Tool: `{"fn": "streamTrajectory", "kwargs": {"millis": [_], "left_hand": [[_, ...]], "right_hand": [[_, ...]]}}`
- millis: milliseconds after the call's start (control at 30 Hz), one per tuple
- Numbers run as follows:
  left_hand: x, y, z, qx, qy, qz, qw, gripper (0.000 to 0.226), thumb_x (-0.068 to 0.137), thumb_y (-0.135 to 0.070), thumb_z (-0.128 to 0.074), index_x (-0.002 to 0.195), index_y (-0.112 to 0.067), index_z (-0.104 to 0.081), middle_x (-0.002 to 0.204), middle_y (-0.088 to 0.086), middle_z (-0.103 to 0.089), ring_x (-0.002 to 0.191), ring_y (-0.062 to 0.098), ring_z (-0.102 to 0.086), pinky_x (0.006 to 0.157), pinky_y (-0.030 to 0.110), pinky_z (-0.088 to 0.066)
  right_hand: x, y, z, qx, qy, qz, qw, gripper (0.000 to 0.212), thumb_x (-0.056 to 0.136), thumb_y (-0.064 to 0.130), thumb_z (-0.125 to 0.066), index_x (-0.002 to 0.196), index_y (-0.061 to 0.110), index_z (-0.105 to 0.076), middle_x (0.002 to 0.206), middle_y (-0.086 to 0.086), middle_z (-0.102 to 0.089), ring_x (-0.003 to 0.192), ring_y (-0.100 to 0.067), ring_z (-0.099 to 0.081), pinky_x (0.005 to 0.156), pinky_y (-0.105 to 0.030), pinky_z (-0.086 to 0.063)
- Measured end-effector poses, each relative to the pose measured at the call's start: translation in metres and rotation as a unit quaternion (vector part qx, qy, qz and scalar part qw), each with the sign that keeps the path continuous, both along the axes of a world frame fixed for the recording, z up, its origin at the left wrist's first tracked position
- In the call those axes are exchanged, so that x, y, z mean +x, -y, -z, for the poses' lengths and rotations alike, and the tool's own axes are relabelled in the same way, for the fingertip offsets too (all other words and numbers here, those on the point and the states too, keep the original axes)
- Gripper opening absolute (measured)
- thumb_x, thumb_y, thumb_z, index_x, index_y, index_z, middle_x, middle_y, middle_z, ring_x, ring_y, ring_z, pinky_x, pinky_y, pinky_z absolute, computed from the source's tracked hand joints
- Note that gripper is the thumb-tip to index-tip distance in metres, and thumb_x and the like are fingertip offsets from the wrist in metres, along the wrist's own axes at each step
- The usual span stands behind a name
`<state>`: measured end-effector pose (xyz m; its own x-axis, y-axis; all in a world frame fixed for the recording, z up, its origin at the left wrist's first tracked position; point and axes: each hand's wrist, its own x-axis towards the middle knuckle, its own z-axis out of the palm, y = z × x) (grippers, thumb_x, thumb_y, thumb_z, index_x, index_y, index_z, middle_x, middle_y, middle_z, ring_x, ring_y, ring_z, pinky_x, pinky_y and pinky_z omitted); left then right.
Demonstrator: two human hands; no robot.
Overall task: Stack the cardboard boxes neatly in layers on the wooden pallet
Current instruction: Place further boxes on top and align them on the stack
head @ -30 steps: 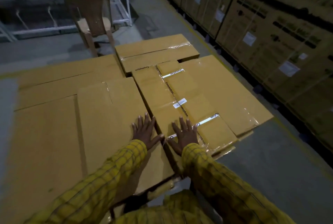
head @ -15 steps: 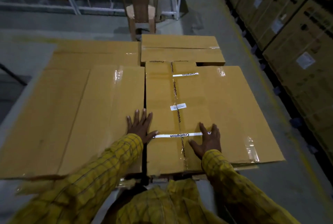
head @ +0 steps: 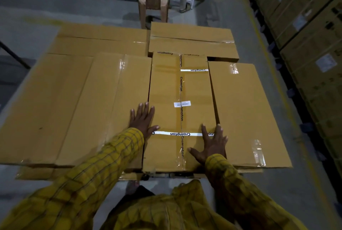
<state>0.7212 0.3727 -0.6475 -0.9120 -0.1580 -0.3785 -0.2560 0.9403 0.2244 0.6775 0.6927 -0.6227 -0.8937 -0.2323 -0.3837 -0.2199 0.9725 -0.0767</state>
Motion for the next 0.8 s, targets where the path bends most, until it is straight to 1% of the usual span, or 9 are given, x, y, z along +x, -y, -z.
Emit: {"fn": "streamTrajectory", "kwargs": {"millis": [67,167,200,300,433,533,633,700,800], "left_hand": [[0.001,-0.001,0.002,-0.005,-0.004,-0.001,1.000,0.112,0.071,-0.085,-0.003,0.162,-0.023,0.014,0.167,0.003,0.030,0.156,0.030,0.023,0.122,0.057,0.012],[0.003,-0.001,0.003,-0.003,-0.007,0.002,1.000,0.097,0.095,-0.076,-0.031,0.164,-0.023,0.011,0.169,0.005,0.026,0.156,0.031,0.022,0.123,0.057,0.012],[0.003,0.000,0.003,-0.004,-0.008,0.004,1.000,0.095,0.098,-0.071,-0.037,0.164,-0.022,0.011,0.169,0.005,0.026,0.156,0.031,0.023,0.123,0.057,0.012],[0.004,0.000,-0.001,-0.006,-0.003,0.020,1.000,0.095,0.100,-0.066,-0.041,0.163,-0.020,0.013,0.168,0.009,0.028,0.155,0.033,0.026,0.123,0.059,0.012],[0.006,-0.002,-0.007,0.003,-0.007,0.040,0.999,0.094,0.102,-0.062,-0.042,0.163,-0.016,0.012,0.168,0.013,0.025,0.155,0.036,0.024,0.122,0.060,0.013],[0.004,0.001,-0.004,0.001,-0.006,0.044,0.999,0.094,0.102,-0.062,-0.042,0.163,-0.015,0.012,0.168,0.015,0.024,0.155,0.036,0.023,0.122,0.061,0.012],[0.001,-0.002,-0.005,-0.001,-0.001,0.043,0.999,0.095,0.101,-0.059,-0.046,0.164,-0.013,0.009,0.168,0.017,0.023,0.155,0.040,0.021,0.121,0.063,0.010],[-0.003,-0.009,-0.009,0.005,-0.007,0.052,0.999,0.094,0.101,-0.050,-0.053,0.164,-0.011,0.003,0.168,0.020,0.022,0.154,0.044,0.020,0.121,0.064,0.008],[-0.016,-0.032,-0.017,0.023,-0.045,0.103,0.993,0.091,0.094,-0.031,-0.061,0.164,-0.008,-0.007,0.168,0.021,0.020,0.153,0.047,0.020,0.123,0.063,0.007]], "right_hand": [[0.000,0.004,-0.002,0.031,0.009,0.009,0.999,0.123,0.070,0.094,-0.050,0.158,0.046,0.022,0.165,-0.020,0.031,0.154,-0.041,0.024,0.122,-0.066,0.007],[0.001,0.008,-0.008,0.054,0.033,0.032,0.997,0.121,0.068,0.096,-0.049,0.155,0.051,0.022,0.166,-0.012,0.033,0.152,-0.045,0.028,0.117,-0.073,0.007],[0.000,0.008,-0.009,0.052,0.041,0.042,0.997,0.121,0.068,0.096,-0.051,0.155,0.053,0.022,0.166,-0.009,0.033,0.151,-0.047,0.028,0.116,-0.074,0.007],[-0.002,0.011,-0.012,0.044,0.058,0.066,0.995,0.121,0.068,0.091,-0.060,0.155,0.056,0.017,0.168,-0.004,0.031,0.152,-0.046,0.026,0.118,-0.075,0.002],[-0.001,0.015,-0.016,0.030,0.076,0.087,0.993,0.122,0.072,0.078,-0.072,0.157,0.055,0.011,0.169,-0.005,0.026,0.154,-0.042,0.023,0.120,-0.073,-0.001],[-0.002,0.019,-0.014,0.026,0.069,0.097,0.993,0.125,0.070,0.074,-0.078,0.159,0.053,0.008,0.170,-0.006,0.025,0.155,-0.041,0.022,0.121,-0.070,0.000],[-0.002,0.021,-0.014,0.025,0.068,0.102,0.992,0.127,0.068,0.072,-0.080,0.159,0.052,0.007,0.170,-0.008,0.024,0.155,-0.040,0.020,0.122,-0.068,0.000],[-0.004,0.020,-0.014,0.015,0.071,0.105,0.992,0.126,0.068,0.072,-0.080,0.159,0.052,0.004,0.170,-0.008,0.023,0.156,-0.038,0.018,0.123,-0.068,-0.001],[-0.007,0.013,-0.012,-0.024,0.062,0.107,0.992,0.118,0.071,0.075,-0.075,0.160,0.052,-0.003,0.172,-0.007,0.018,0.158,-0.036,0.015,0.121,-0.068,0.002]]}}
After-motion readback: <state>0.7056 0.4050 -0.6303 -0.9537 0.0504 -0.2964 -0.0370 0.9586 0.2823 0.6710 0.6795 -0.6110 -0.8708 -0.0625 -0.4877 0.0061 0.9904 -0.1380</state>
